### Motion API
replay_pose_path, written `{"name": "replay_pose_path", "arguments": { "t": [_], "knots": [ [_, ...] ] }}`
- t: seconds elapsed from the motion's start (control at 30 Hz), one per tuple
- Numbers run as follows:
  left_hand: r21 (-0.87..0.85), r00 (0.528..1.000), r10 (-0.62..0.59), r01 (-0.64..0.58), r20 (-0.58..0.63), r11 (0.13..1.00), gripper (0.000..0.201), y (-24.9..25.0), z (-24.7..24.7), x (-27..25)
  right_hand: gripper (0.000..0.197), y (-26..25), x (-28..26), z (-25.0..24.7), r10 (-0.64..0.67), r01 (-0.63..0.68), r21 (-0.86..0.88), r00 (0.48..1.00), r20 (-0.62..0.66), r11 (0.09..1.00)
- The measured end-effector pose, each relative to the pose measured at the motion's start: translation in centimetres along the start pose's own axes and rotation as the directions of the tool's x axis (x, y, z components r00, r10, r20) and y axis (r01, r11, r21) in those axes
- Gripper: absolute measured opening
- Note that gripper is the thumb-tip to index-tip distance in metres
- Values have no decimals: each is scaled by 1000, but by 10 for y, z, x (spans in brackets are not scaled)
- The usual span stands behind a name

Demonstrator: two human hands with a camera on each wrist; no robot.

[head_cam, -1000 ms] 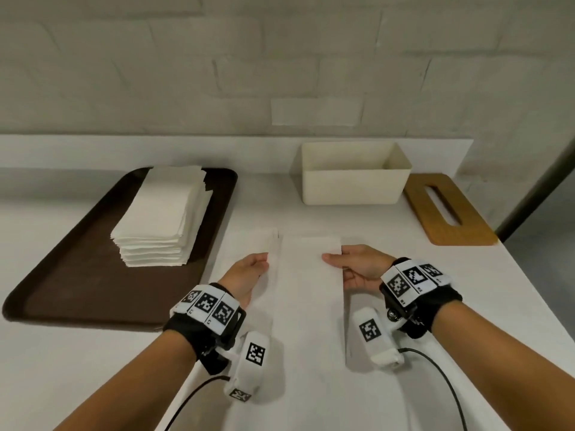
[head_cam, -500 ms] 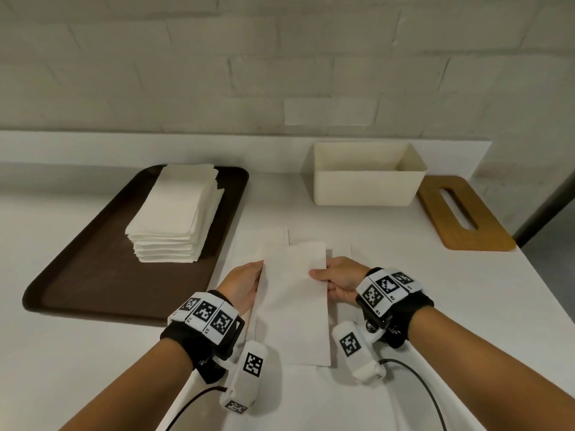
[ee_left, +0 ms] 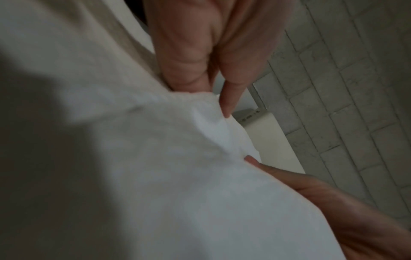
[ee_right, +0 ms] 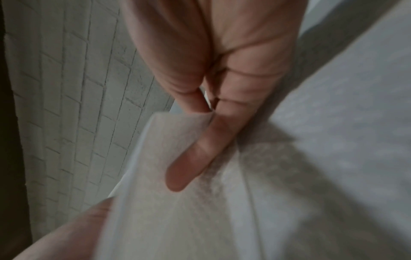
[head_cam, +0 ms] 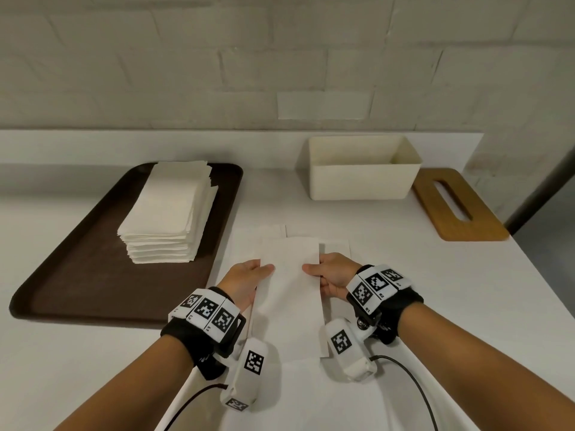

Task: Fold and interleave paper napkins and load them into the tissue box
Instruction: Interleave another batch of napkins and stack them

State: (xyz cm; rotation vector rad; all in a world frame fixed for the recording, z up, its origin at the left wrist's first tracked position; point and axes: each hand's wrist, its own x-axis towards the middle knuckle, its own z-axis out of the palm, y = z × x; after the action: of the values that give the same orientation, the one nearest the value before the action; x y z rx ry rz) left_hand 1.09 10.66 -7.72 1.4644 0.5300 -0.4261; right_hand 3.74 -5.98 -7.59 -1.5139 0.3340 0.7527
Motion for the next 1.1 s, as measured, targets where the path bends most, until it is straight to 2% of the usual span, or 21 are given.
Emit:
{"name": "replay_pose_path", "arguments": {
  "t": [0.13,0.2,0.23,0.27,0.3,0.33,0.37,0.43,0.5,0.63,0.7,0.8,0.9,0.97,1.0,1.1],
  "knots": [
    [-1,997,56,-57,-46,998,37,7,-5,0,16,-6,-9,-8,-37,27,-151,997,-65,988],
    [-38,996,71,-73,-54,997,27,16,-14,-2,18,-12,-17,-20,-105,32,-364,977,-185,931],
    [-63,996,65,-69,-54,996,20,19,-19,-4,26,-15,-21,-27,-147,-6,-549,961,-235,836],
    [-79,997,56,-60,-51,995,15,22,-25,-6,40,-17,-24,-33,-187,-66,-724,946,-264,687],
    [-88,998,44,-48,-46,995,14,22,-31,-8,55,-19,-26,-38,-203,-144,-840,936,-287,524],
    [-91,999,35,-38,-37,995,16,21,-35,-10,68,-18,-26,-41,-190,-211,-882,930,-314,421],
    [-97,999,24,-26,-26,995,20,20,-38,-11,77,-18,-26,-41,-174,-247,-897,929,-327,366],
    [-96,1000,11,-11,-5,995,24,15,-40,-12,84,-16,-18,-36,-156,-263,-901,931,-331,346],
    [-79,1000,0,0,-2,997,24,12,-38,-11,77,-15,-12,-28,-164,-233,-901,937,-309,367],
    [-87,1000,0,-2,-18,996,26,8,-33,-5,45,-16,-11,-21,-174,-212,-850,928,-330,482],
    [-106,1000,5,-6,-15,994,33,6,-31,-1,30,-18,-11,-27,-176,-182,-797,925,-338,576],
    [-131,1000,1,-1,1,991,40,4,-28,5,5,-19,-21,-41,-236,-53,-642,904,-357,765],
    [-129,1000,-4,5,10,992,39,1,-25,9,28,-23,-33,-56,-355,124,-507,851,-387,853],
    [-121,1000,-6,9,27,993,30,0,-21,11,33,-31,-40,-61,-432,279,-398,820,-376,874],
    [-113,999,-6,9,33,994,25,1,-20,11,35,-36,-44,-61,-454,335,-350,819,-350,875],
    [-86,999,-23,27,43,996,21,1,-15,10,40,-51,-54,-53,-463,424,-207,864,-200,882]
  ]
}}
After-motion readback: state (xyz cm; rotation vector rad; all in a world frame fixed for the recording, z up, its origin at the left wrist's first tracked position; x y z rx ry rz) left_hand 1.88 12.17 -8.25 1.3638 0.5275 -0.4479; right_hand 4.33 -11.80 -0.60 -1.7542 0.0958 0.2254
